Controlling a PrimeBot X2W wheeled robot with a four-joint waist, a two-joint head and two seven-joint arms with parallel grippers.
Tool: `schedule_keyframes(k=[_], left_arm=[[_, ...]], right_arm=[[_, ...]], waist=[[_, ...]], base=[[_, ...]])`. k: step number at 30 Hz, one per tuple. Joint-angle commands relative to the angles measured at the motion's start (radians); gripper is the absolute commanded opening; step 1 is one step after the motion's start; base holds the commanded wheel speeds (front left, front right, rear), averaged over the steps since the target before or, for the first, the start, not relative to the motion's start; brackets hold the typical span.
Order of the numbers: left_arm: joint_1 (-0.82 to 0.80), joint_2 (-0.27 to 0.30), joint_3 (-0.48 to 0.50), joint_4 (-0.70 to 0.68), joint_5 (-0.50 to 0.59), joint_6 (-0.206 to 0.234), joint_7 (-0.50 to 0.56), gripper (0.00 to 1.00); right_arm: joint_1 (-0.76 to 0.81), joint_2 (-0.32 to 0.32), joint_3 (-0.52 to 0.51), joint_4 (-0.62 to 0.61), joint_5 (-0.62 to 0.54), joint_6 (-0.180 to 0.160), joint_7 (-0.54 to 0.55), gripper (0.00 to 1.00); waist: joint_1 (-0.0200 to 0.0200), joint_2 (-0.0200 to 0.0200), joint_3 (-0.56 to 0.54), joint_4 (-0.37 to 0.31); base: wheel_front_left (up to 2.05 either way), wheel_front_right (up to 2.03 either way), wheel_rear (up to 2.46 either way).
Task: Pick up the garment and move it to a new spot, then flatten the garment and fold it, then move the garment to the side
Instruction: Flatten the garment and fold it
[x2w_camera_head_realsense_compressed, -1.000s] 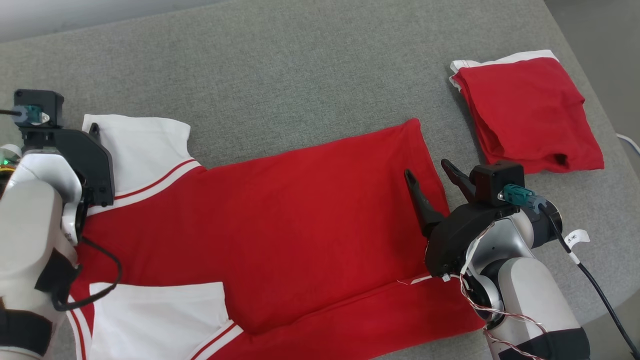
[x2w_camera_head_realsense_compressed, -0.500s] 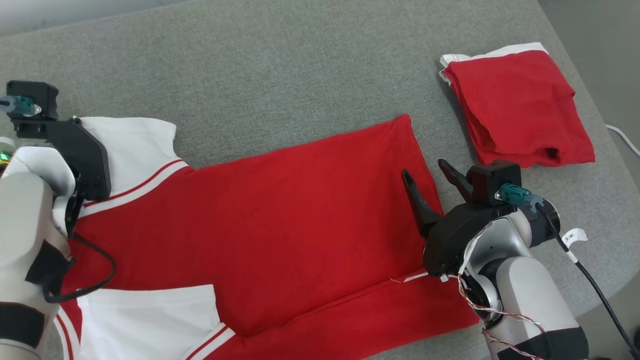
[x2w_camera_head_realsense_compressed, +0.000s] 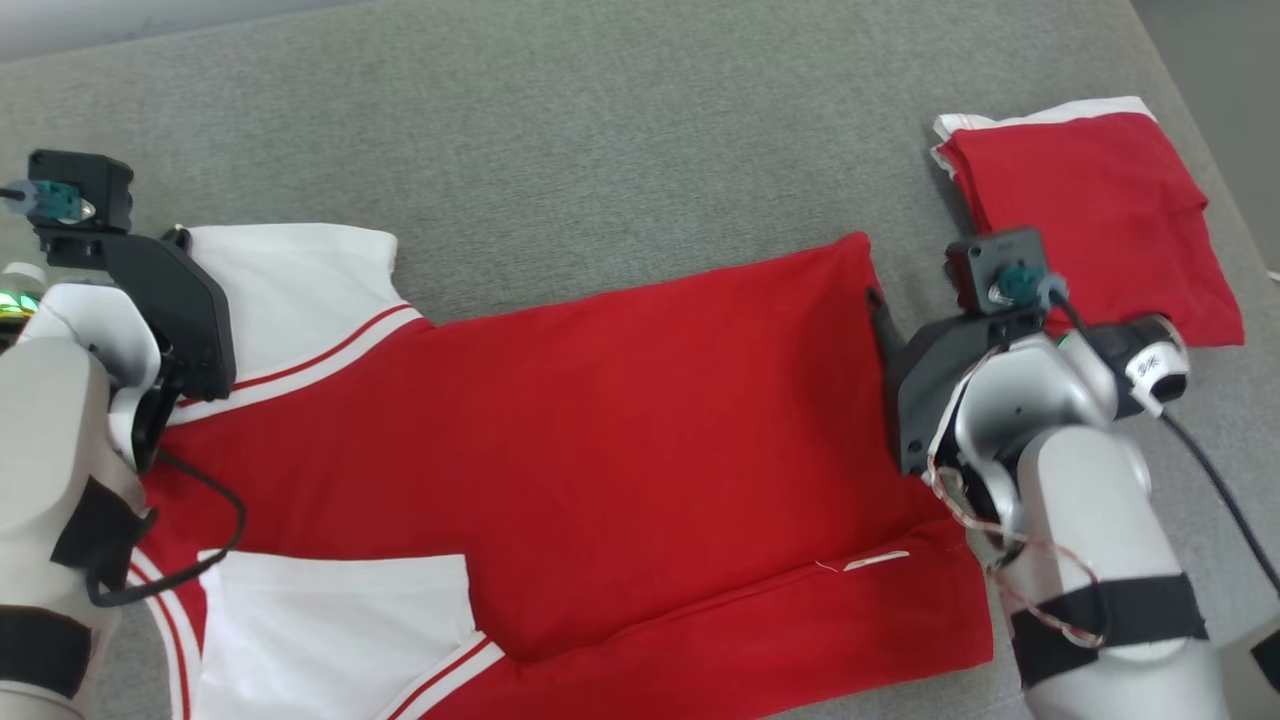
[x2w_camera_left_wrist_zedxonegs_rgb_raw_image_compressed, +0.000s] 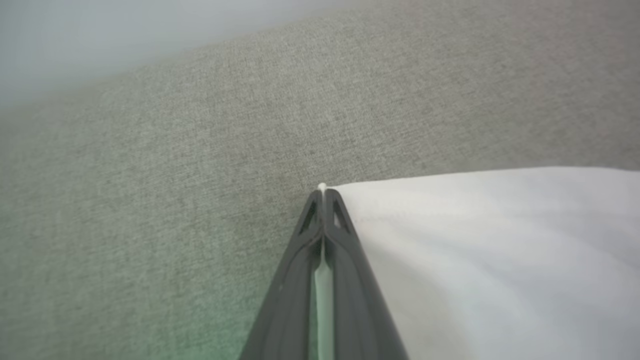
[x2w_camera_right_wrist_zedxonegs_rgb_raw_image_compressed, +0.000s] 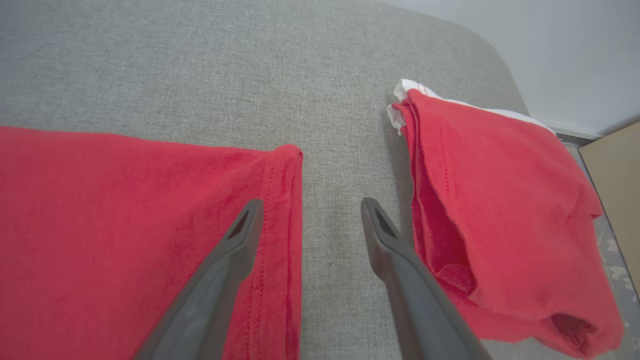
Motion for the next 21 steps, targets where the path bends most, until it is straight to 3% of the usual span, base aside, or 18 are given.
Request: schedule_keyframes(k=[1, 12, 13, 14, 16, 17, 18, 19, 20, 21], left_arm=[[0.037, 0.006, -0.008, 0.011, 0.000, 0.001, 0.015, 0.00], [0.032, -0.008, -0.028, -0.048, -0.012, -0.006, 0.017, 0.00], [0.033, -0.010, -0.030, -0.051, -0.014, -0.007, 0.017, 0.00], [0.034, -0.010, -0.032, -0.054, -0.014, -0.008, 0.018, 0.00], [0.036, -0.009, -0.036, -0.060, -0.020, -0.011, 0.019, 0.00], [0.036, -0.009, -0.036, -0.064, -0.021, -0.012, 0.019, 0.00], [0.035, -0.008, -0.037, -0.069, -0.022, -0.011, 0.019, 0.00], [0.034, -0.007, -0.037, -0.072, -0.023, -0.010, 0.020, 0.00], [0.034, -0.005, -0.036, -0.077, -0.024, -0.009, 0.016, 0.00], [0.034, -0.004, -0.036, -0.080, -0.026, -0.009, 0.014, 0.00]], right_arm=[[-0.021, -0.003, -0.009, 0.010, -0.010, -0.002, 0.013, 1.00], [-0.172, 0.002, -0.041, 0.194, -0.038, -0.002, 0.024, 0.98], [-0.180, 0.003, -0.041, 0.220, -0.030, -0.002, 0.028, 0.88], [-0.186, 0.004, -0.037, 0.243, -0.028, -0.002, 0.031, 0.67], [-0.199, 0.004, -0.032, 0.279, -0.030, -0.002, 0.028, 0.65], [-0.205, 0.004, -0.032, 0.293, -0.030, -0.002, 0.022, 0.75], [-0.206, 0.004, -0.030, 0.306, -0.031, -0.002, 0.020, 0.74], [-0.207, 0.005, -0.029, 0.321, -0.035, -0.002, 0.018, 0.62], [-0.210, 0.006, -0.028, 0.333, -0.037, -0.002, 0.015, 0.60], [-0.213, 0.006, -0.027, 0.345, -0.032, -0.002, 0.015, 0.47]], waist=[[0.0000, 0.0000, -0.003, 0.009], [0.0000, 0.0000, 0.014, 0.041], [0.0000, 0.0000, 0.014, 0.044], [0.0000, 0.0000, 0.014, 0.047], [0.0000, 0.0000, 0.014, 0.051], [0.0000, 0.0000, 0.013, 0.052], [0.0000, 0.0000, 0.012, 0.053], [0.0000, 0.0000, 0.012, 0.054], [0.0000, 0.0000, 0.012, 0.054], [0.0000, 0.0000, 0.011, 0.055]], base=[[0.00, 0.00, 0.00], [0.00, 0.00, 0.00], [0.00, 0.00, 0.00], [0.00, 0.00, 0.00], [0.00, 0.00, 0.00], [0.00, 0.00, 0.00], [0.00, 0.00, 0.00], [0.00, 0.00, 0.00], [0.00, 0.00, 0.00], [0.00, 0.00, 0.00]])
